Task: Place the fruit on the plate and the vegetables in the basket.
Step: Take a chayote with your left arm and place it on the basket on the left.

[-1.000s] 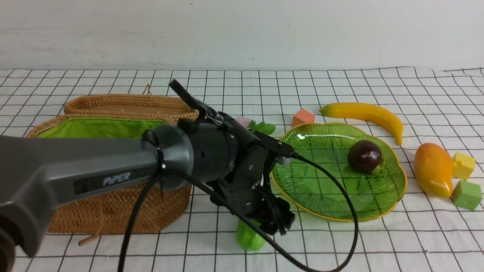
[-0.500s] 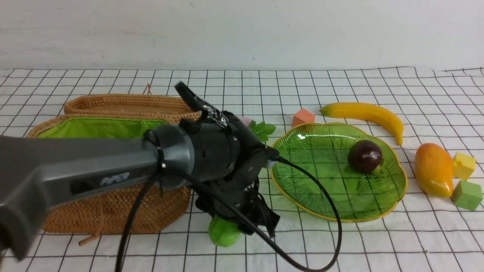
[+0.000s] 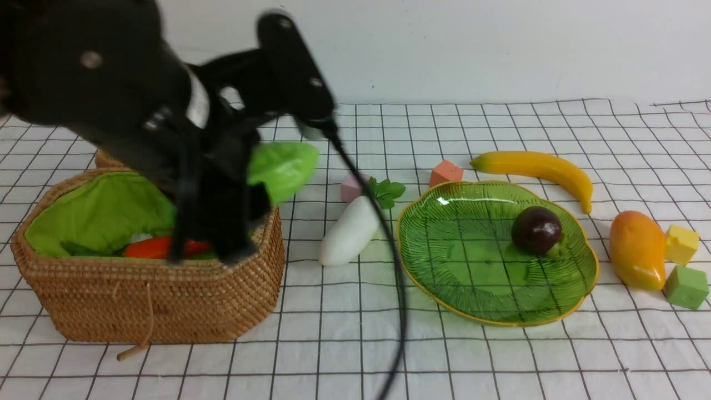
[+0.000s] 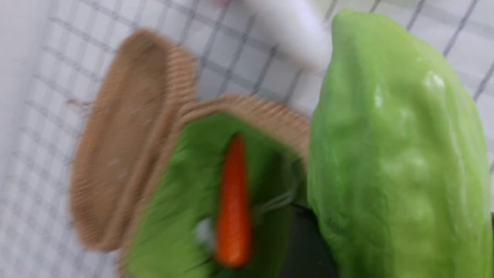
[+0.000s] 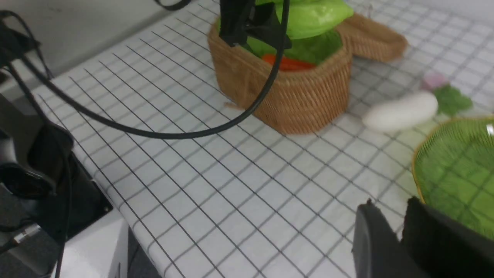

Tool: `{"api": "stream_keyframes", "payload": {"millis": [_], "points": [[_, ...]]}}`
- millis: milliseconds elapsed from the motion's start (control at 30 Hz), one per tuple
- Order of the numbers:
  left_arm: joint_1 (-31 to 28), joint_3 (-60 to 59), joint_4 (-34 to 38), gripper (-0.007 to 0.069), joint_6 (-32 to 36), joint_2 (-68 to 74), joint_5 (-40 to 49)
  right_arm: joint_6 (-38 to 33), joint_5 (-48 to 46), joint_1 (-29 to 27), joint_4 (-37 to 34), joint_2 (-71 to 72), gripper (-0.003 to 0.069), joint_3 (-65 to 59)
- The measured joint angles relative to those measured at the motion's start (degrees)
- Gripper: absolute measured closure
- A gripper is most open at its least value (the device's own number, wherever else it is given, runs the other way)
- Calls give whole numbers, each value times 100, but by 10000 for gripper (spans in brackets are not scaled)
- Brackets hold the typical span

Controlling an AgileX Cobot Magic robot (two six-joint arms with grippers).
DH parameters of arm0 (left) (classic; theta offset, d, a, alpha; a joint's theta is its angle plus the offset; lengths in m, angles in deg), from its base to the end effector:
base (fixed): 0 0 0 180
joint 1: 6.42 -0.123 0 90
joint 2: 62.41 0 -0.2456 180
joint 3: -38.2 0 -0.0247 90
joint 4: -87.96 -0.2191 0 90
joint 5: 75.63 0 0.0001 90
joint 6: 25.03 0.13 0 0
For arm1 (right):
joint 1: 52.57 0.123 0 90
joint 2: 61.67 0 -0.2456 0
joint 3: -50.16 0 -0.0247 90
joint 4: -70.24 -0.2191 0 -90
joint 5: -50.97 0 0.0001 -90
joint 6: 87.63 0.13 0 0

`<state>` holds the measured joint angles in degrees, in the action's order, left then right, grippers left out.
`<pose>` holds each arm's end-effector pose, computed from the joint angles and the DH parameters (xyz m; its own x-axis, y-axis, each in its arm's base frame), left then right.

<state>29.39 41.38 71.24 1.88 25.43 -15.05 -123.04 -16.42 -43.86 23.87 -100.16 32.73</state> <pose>0.2463 -0.1375 0.3113 -0.2780 0.8904 -0.3603 0.7451 0.4366 0.5041 0.0492 0.0954 0.3784 -0.2377 -0.2114 -0.9480 -0.7891 0.6112 0.0616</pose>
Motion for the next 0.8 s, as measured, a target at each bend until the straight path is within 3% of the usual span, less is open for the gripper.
{"api": "stream_keyframes", "payload": {"millis": [167, 200, 300, 800], "points": [[-1523, 0, 88, 172, 1988, 68, -51, -459, 97, 0, -300, 0, 515, 0], [-1523, 0, 94, 172, 1988, 82, -52, -466, 97, 0, -300, 0, 515, 0], [-2087, 0, 139, 172, 3009, 409, -98, -484, 97, 0, -289, 0, 515, 0], [-2171, -475, 248, 172, 3247, 656, -572, -484, 90, 0, -252, 0, 505, 0]]}}
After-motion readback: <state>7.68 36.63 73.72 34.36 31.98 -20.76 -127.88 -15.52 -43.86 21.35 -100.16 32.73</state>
